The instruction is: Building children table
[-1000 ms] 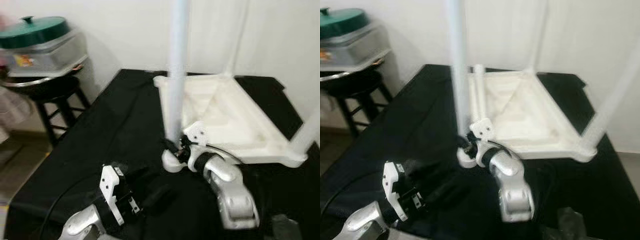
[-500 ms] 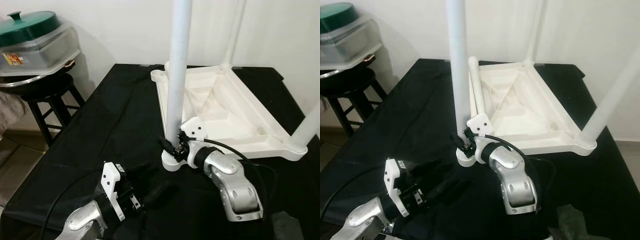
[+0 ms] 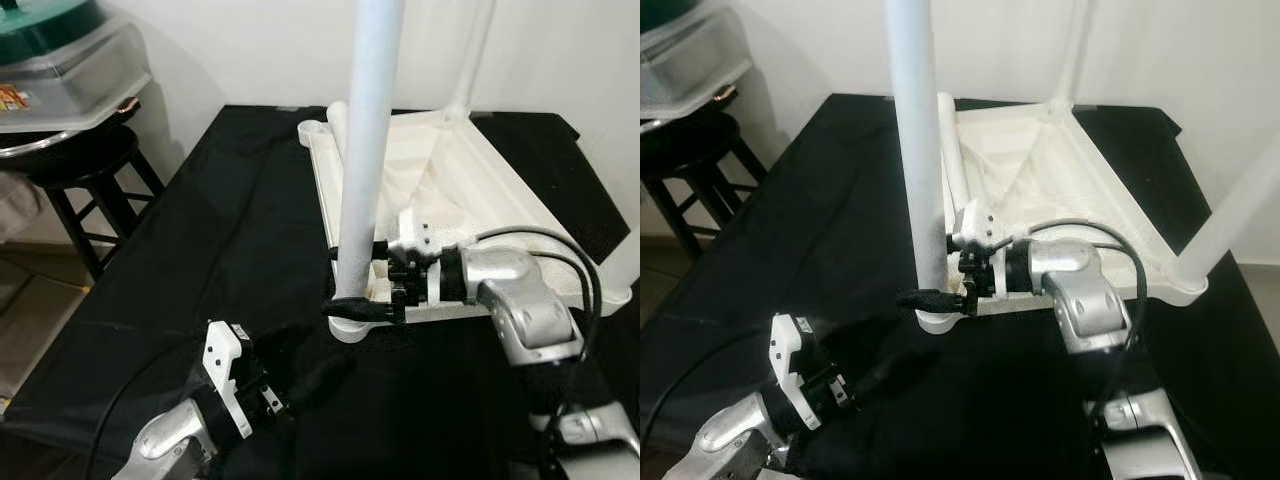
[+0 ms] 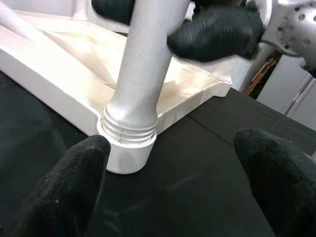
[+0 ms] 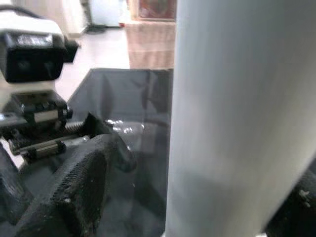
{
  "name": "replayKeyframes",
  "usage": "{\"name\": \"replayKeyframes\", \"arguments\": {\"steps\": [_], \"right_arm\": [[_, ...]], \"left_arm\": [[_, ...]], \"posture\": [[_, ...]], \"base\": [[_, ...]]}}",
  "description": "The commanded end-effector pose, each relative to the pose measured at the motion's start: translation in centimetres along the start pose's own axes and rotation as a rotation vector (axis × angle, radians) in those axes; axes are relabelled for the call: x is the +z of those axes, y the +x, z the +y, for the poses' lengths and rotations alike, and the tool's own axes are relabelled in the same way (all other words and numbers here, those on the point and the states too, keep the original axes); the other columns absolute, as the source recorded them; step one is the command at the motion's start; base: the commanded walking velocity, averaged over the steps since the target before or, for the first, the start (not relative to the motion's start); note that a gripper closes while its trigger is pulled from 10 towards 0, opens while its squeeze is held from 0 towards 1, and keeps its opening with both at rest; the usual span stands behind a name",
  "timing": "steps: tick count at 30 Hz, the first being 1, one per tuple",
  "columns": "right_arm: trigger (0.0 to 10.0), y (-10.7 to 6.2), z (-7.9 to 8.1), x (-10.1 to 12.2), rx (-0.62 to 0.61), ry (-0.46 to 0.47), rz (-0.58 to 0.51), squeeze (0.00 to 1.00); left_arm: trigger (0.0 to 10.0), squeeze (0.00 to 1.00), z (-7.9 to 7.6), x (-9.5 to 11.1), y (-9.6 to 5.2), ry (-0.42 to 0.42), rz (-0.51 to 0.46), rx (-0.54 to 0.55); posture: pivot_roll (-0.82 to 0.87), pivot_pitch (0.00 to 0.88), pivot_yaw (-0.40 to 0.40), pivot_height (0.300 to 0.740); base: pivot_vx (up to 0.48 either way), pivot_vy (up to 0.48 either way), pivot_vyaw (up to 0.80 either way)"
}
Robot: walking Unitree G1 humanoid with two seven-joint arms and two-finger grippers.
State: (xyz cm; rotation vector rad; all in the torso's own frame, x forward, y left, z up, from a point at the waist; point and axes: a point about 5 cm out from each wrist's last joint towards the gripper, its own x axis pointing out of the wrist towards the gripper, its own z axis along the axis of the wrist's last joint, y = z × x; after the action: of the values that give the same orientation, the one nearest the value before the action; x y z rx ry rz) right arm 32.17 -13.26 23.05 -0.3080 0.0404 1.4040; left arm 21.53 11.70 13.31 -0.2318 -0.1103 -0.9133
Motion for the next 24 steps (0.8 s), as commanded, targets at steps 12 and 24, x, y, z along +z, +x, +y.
{"name": "replayKeyframes", "arguments": {"steps": [12, 24], "right_arm": [[0.0, -0.1, -0.2, -0.4, 0.112, 0.004, -0.017, 0.00], [0.0, 1.5, 2.2, -5.9, -0.851, 0.194, 0.165, 0.00]], "left_arm": [[10.0, 0.00, -0.3, -0.1, -0.1, -0.002, 0.013, -0.004], [10.0, 0.00, -0.2, 0.1, -0.1, -0.002, 0.011, -0.004]], "posture": [[0.00, 0.160, 0.036, 0.740], [-0.03, 0.172, 0.021, 0.740]], "base": [[0.000, 0.000, 0.00], [0.000, 0.000, 0.00]]}}
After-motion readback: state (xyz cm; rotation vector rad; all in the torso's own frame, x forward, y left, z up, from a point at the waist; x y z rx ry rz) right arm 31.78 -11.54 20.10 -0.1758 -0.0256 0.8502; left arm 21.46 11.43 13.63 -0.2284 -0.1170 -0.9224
